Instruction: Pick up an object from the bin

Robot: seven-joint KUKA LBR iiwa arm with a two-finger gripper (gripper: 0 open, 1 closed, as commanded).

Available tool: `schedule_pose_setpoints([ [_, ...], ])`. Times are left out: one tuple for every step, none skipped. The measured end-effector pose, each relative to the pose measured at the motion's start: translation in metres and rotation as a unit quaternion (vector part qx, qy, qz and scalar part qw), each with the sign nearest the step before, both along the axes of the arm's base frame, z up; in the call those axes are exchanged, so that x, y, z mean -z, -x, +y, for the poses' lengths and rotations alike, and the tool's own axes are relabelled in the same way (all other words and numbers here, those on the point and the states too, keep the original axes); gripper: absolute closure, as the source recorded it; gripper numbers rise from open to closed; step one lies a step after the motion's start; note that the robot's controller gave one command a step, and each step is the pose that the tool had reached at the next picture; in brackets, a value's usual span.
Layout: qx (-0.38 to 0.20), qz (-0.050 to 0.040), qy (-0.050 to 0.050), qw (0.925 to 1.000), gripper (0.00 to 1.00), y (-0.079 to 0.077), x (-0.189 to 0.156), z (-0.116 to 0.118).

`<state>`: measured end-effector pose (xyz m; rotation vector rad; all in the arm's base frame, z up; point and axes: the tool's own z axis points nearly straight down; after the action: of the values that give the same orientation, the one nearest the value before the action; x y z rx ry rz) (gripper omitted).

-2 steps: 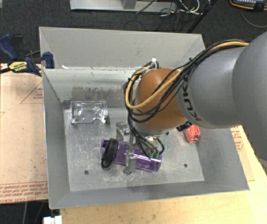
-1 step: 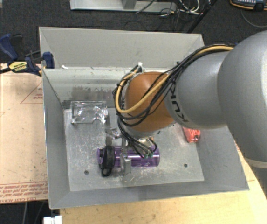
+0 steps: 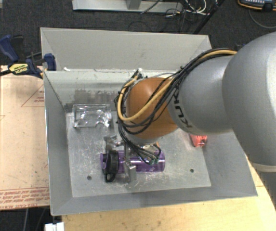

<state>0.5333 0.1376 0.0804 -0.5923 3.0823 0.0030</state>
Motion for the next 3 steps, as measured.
schedule_pose_setpoints([
  [0.066, 0.0012, 0.0, 0.9978, 0.0, 0.001, 0.006, -0.004],
  [0.071, 0.0001, -0.001, 0.9975, 0.0, -0.001, 0.009, -0.003],
  [0.161, -0.0003, -0.002, 0.9869, 1.0, -0.005, 0.009, 0.012],
])
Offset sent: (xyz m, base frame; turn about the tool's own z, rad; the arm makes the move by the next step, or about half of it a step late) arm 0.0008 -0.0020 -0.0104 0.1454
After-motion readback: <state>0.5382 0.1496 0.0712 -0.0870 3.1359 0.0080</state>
